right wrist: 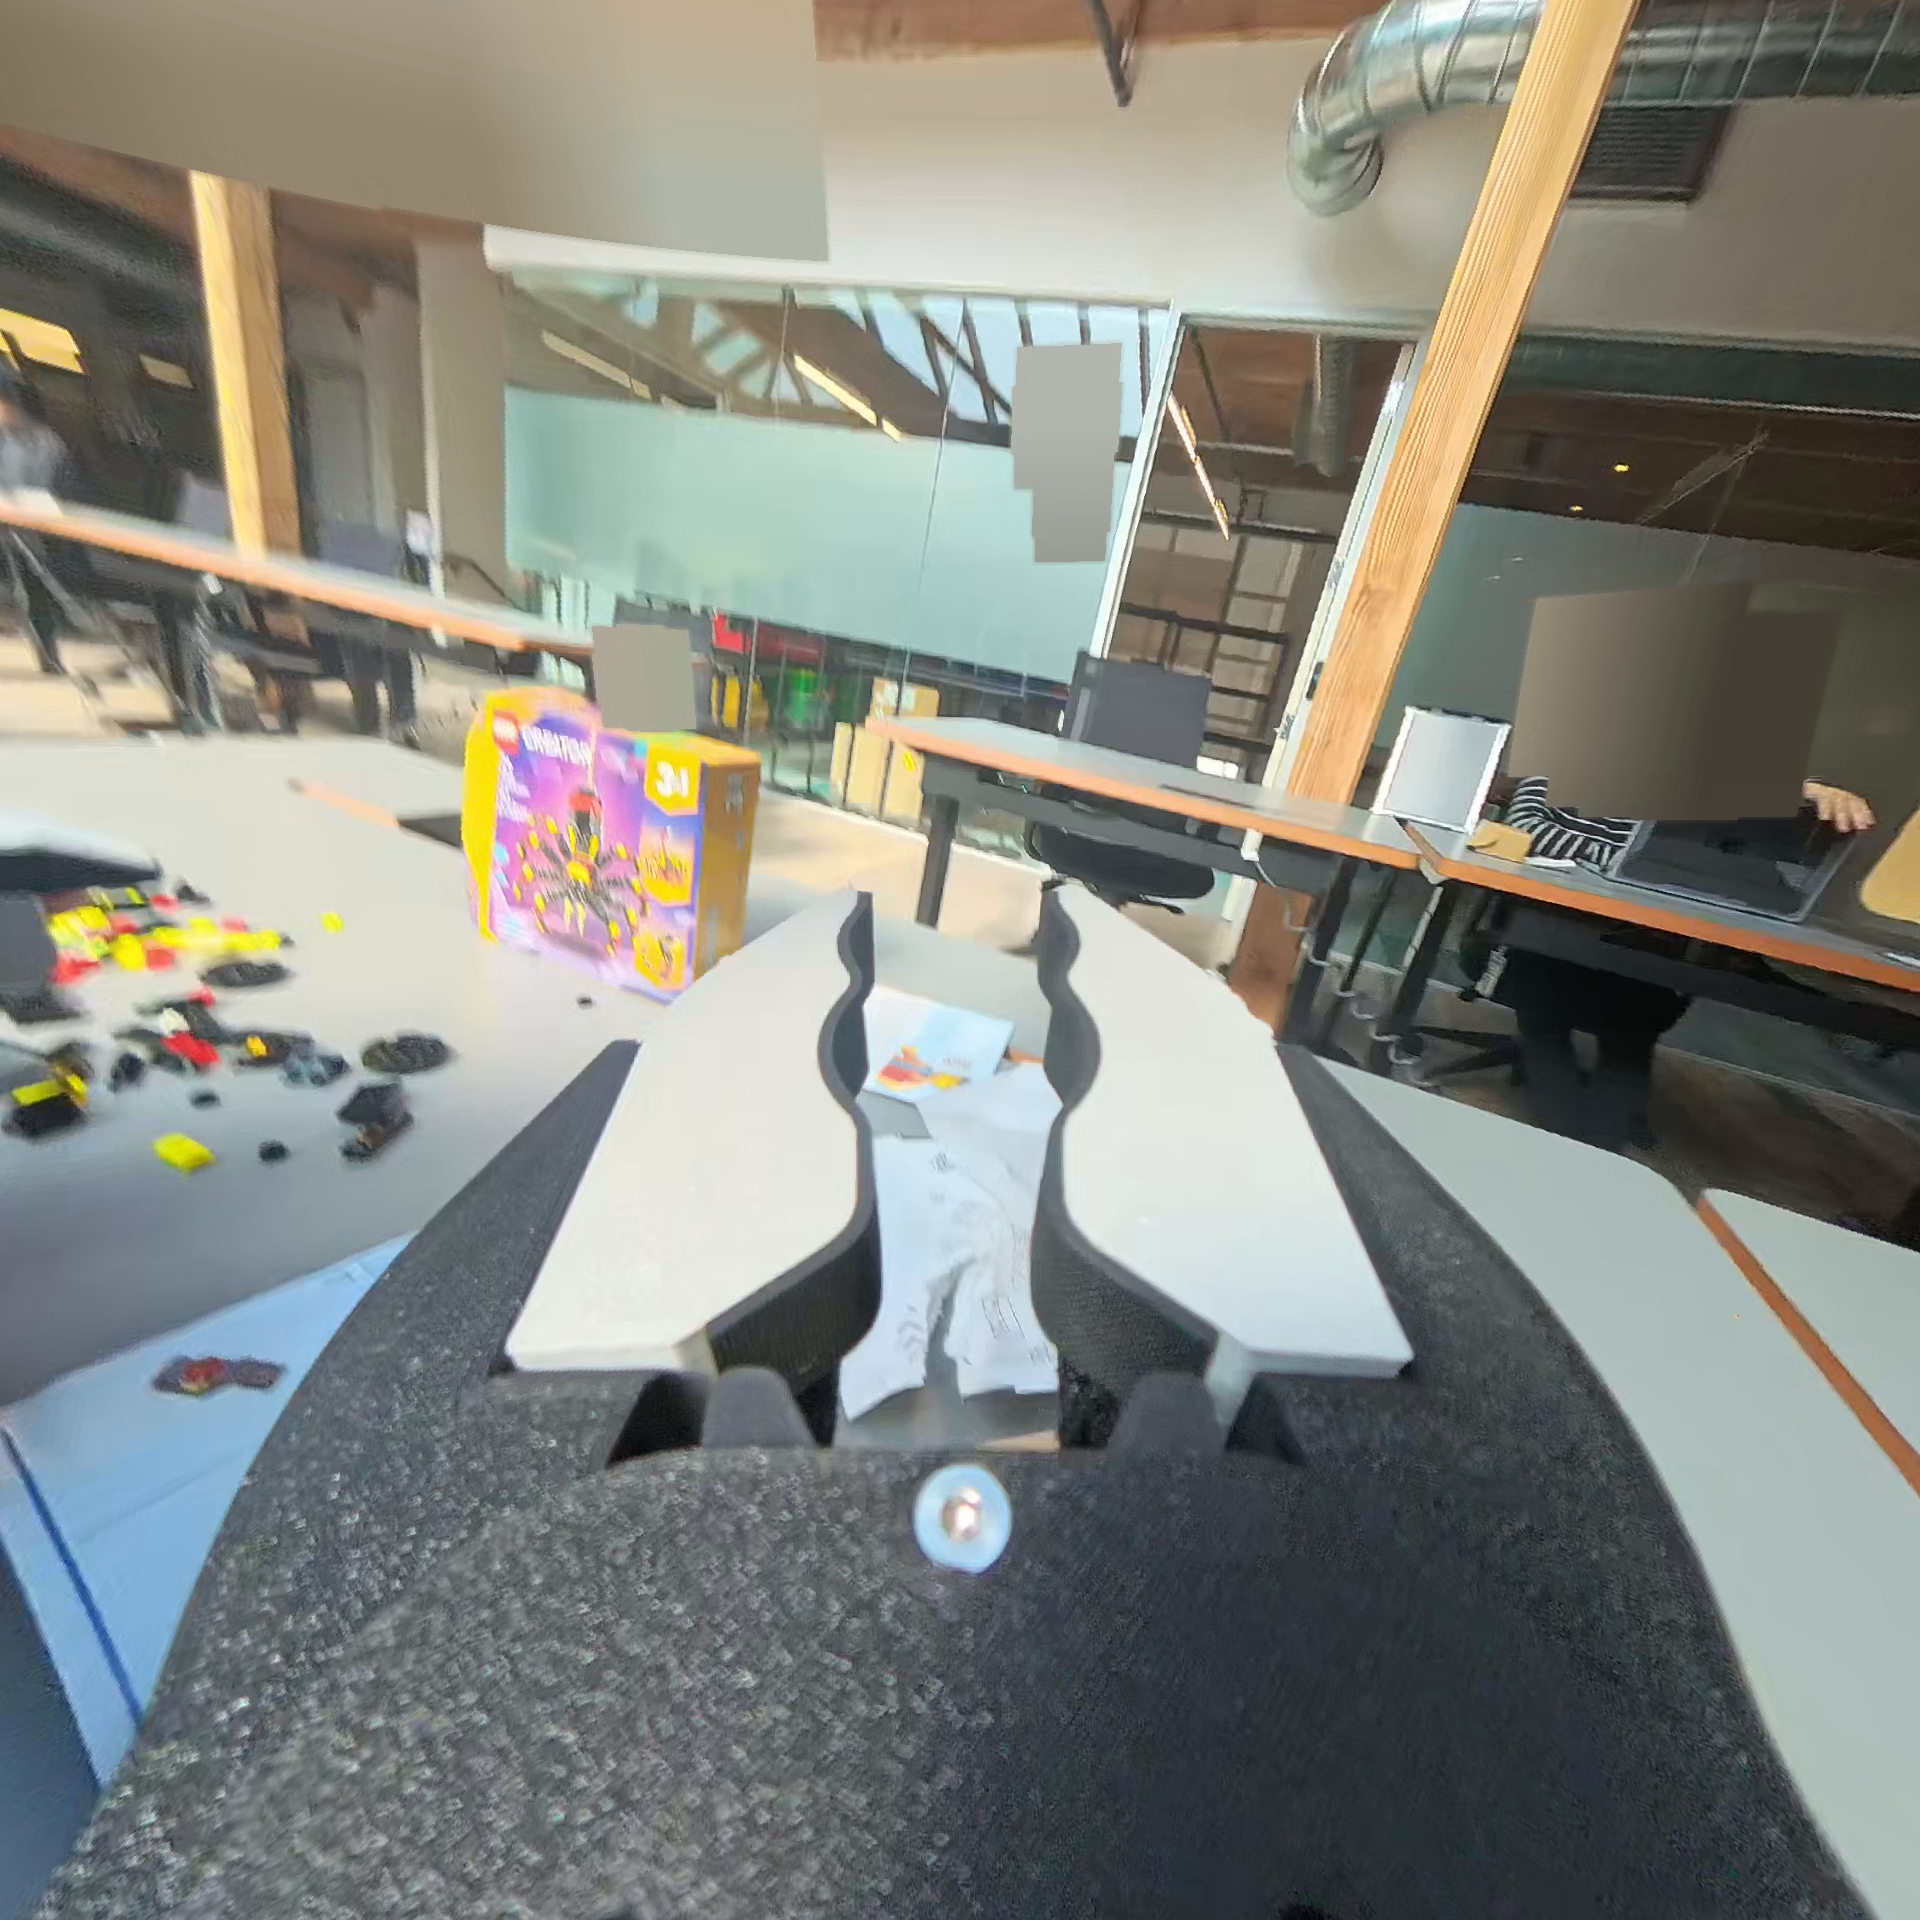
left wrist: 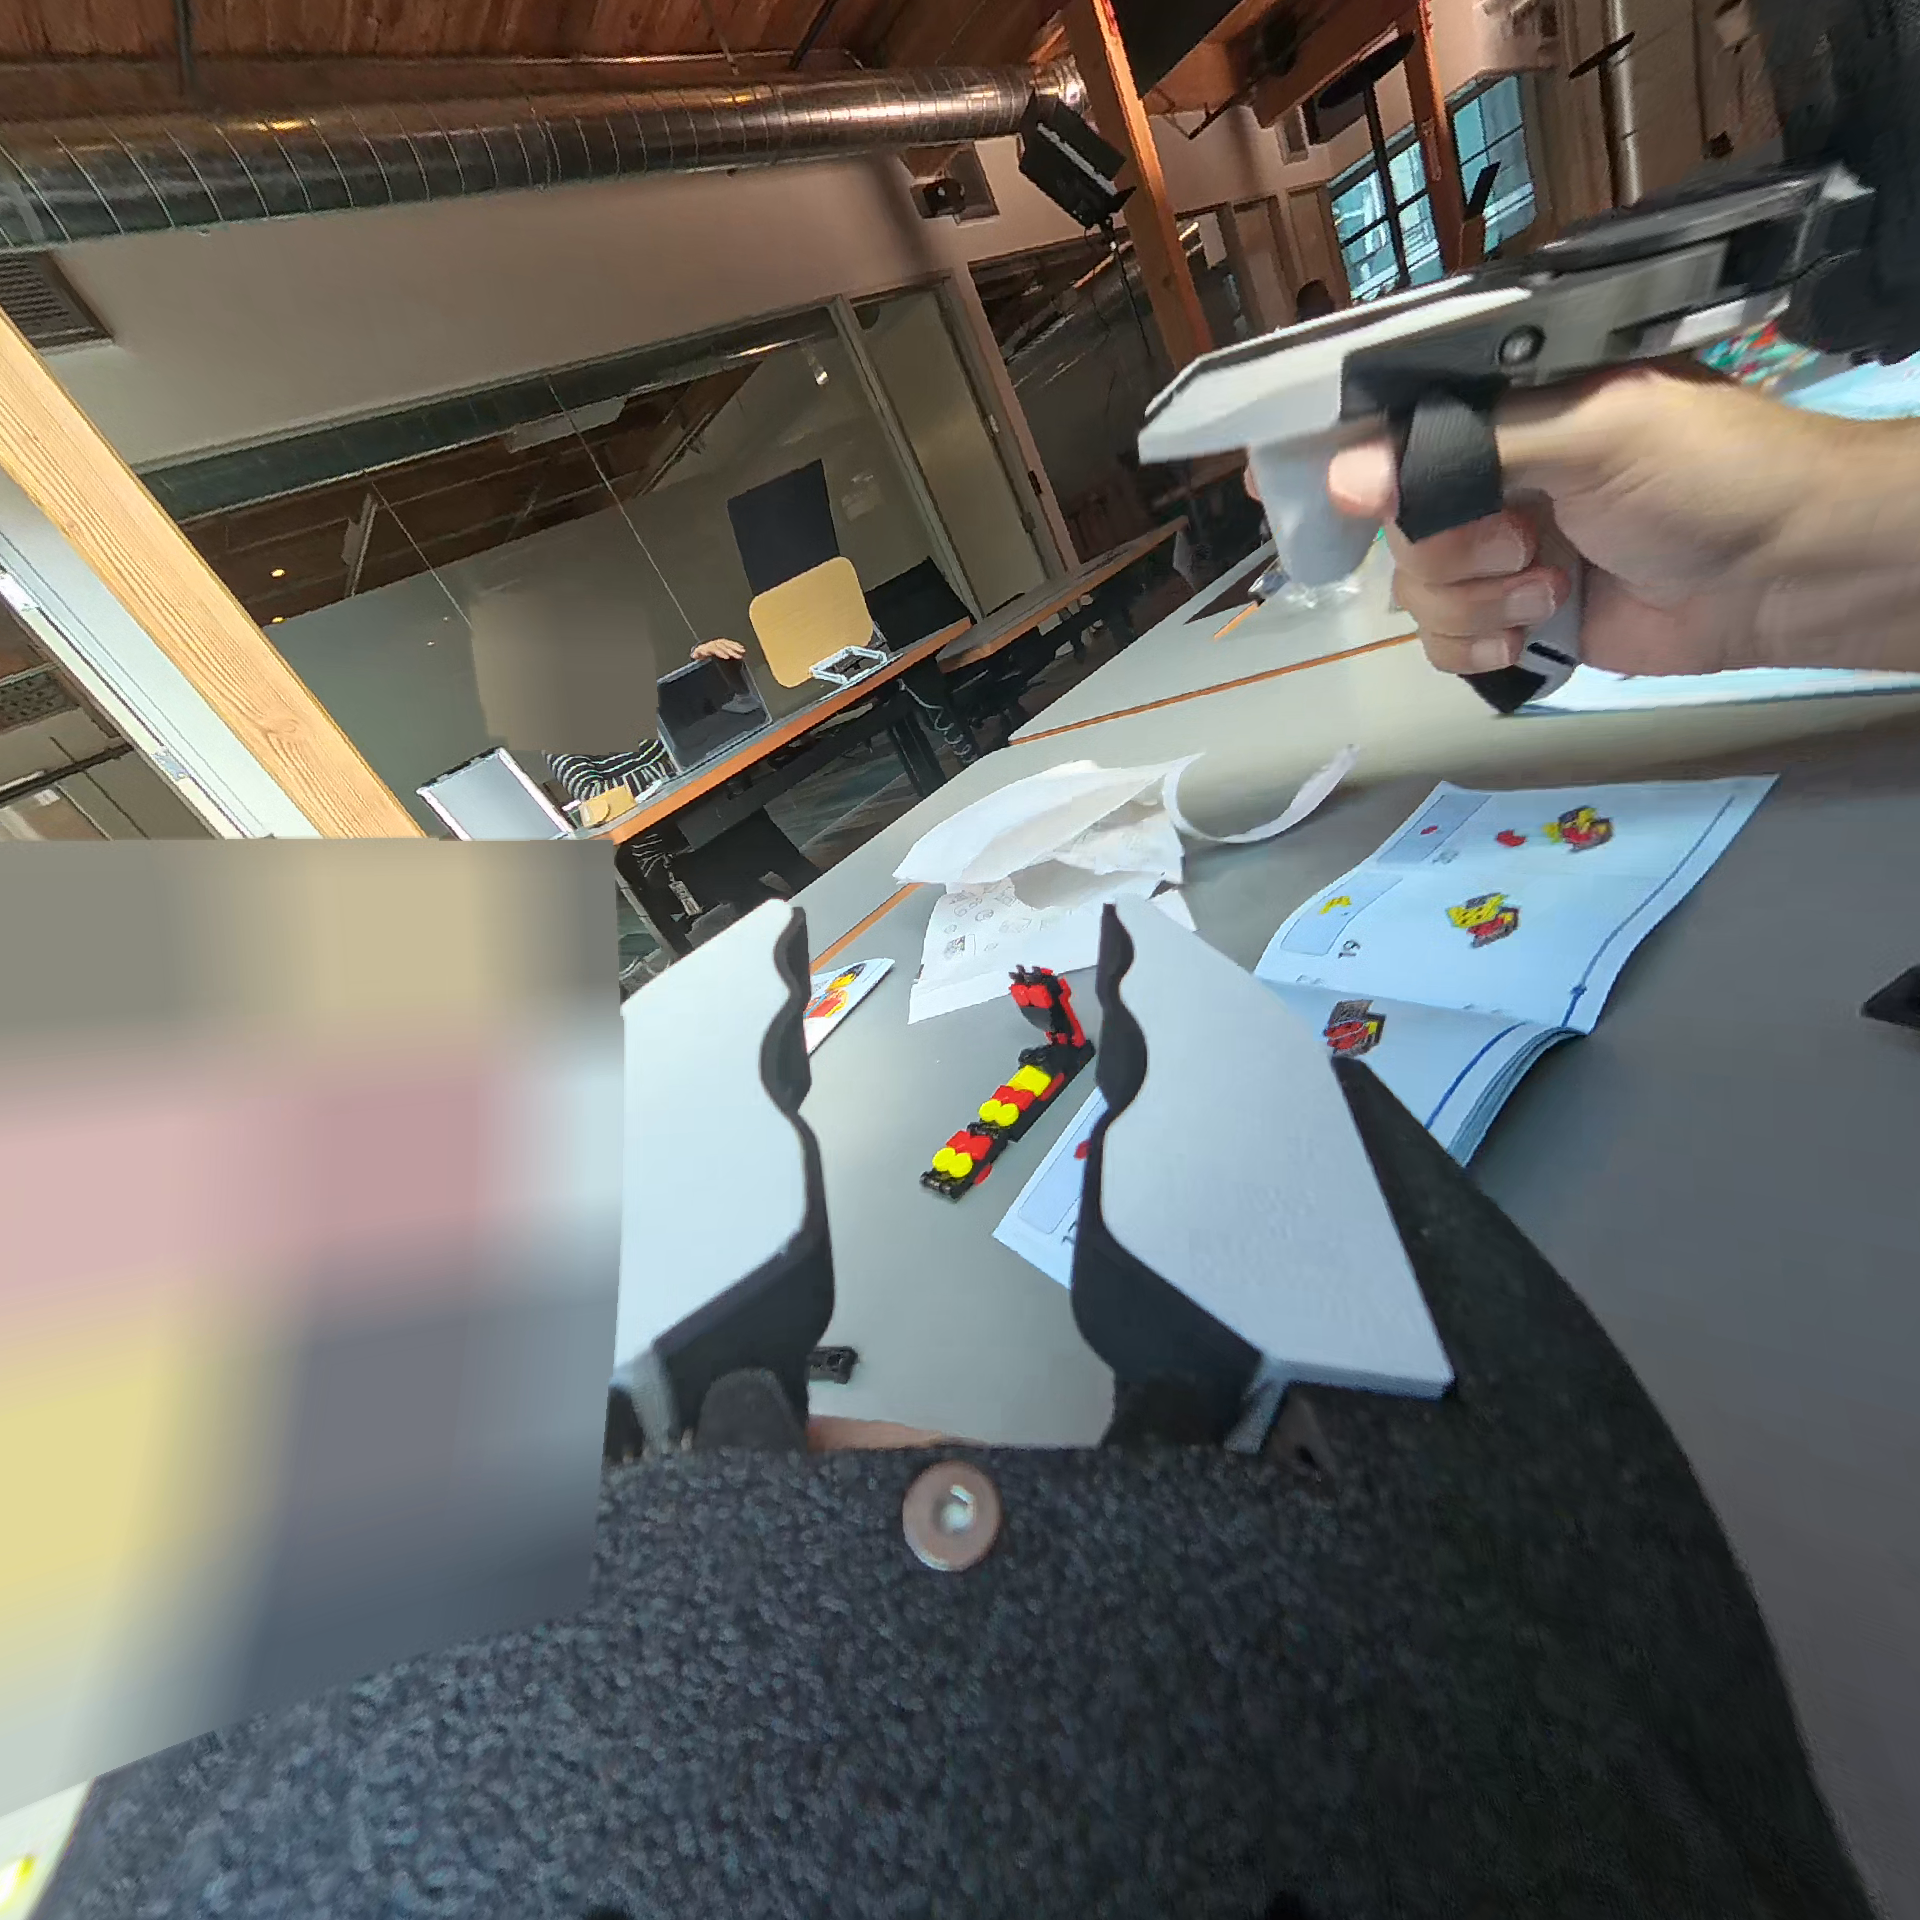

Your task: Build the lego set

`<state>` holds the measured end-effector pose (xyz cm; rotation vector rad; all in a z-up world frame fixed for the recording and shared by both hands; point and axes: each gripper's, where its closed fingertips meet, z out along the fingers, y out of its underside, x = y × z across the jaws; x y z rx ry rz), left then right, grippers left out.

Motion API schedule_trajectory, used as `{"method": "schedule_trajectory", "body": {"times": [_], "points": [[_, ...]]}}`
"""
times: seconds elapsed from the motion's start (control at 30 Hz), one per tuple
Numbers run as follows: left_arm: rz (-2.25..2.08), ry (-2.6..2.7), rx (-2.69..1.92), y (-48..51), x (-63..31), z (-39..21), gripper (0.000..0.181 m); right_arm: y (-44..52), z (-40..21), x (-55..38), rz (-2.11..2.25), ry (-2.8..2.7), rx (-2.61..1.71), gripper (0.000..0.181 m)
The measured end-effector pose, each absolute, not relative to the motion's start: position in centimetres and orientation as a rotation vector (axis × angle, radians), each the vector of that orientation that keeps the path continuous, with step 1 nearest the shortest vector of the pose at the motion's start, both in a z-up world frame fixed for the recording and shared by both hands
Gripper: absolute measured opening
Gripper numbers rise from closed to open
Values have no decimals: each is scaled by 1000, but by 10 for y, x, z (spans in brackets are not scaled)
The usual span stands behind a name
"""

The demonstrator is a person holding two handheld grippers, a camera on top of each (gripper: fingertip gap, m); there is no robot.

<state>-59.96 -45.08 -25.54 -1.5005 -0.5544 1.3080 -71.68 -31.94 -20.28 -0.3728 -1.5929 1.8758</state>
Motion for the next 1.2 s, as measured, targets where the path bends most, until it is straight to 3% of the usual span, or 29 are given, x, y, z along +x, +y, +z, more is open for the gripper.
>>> {"method": "schedule_trajectory", "body": {"times": [0.13,0.37,0.6,0.73,0.8,0.9,1.03,1.2], "points": [[1022,-613,-1274,-445,-588,-215,57,-251,-139,-727,2462,-1242,-697,32],[1242,-565,-1317,-454,-546,-176,67,-240,-156,-664,2063,-1543,-622,33],[1465,-569,-1462,-464,-480,-202,42,-209,-231,-582,1764,-1884,-644,31],[1099,-680,-1126,-481,-444,-173,40,-163,-150,-541,2703,-1364,-763,23],[997,-692,-970,-499,-435,-153,39,-153,-154,-548,2457,-1372,-738,23],[1078,-730,-1149,-497,-453,-169,41,-173,-206,-568,1941,-1696,-786,27],[953,-732,-1657,-440,-486,-242,42,-206,-243,-563,1783,-1989,-658,26],[481,-626,-2262,-364,-492,-338,42,-241,-331,-535,1257,-2731,-450,22]]}}
